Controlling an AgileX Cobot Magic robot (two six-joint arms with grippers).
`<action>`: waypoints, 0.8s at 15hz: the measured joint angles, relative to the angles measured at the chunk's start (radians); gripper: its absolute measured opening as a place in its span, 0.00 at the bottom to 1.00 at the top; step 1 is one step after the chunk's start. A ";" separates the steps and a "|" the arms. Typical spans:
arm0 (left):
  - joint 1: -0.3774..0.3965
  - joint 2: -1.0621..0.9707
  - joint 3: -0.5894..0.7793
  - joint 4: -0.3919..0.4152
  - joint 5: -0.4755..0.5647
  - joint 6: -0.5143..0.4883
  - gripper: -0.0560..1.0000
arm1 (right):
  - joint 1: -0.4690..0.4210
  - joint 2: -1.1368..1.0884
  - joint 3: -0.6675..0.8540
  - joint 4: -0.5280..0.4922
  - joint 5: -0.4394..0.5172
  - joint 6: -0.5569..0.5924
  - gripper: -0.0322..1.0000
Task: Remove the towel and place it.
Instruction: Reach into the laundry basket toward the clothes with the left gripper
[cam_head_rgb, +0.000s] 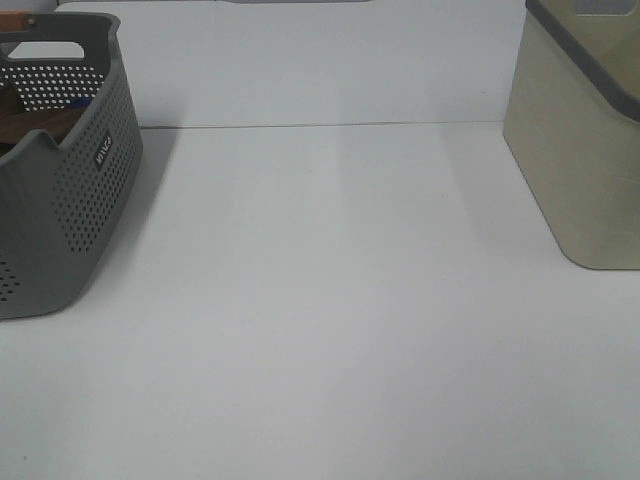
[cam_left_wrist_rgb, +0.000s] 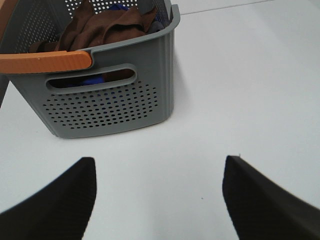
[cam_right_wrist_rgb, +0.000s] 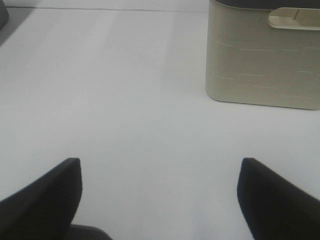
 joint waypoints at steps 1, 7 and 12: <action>0.000 0.000 0.000 0.000 0.000 0.000 0.70 | 0.000 0.000 0.000 0.000 0.000 0.000 0.81; 0.000 0.000 0.000 0.000 0.000 0.000 0.70 | 0.000 0.000 0.000 0.000 0.000 0.000 0.81; 0.000 0.000 0.000 0.000 0.000 0.000 0.70 | 0.000 0.000 0.000 0.000 0.000 0.000 0.81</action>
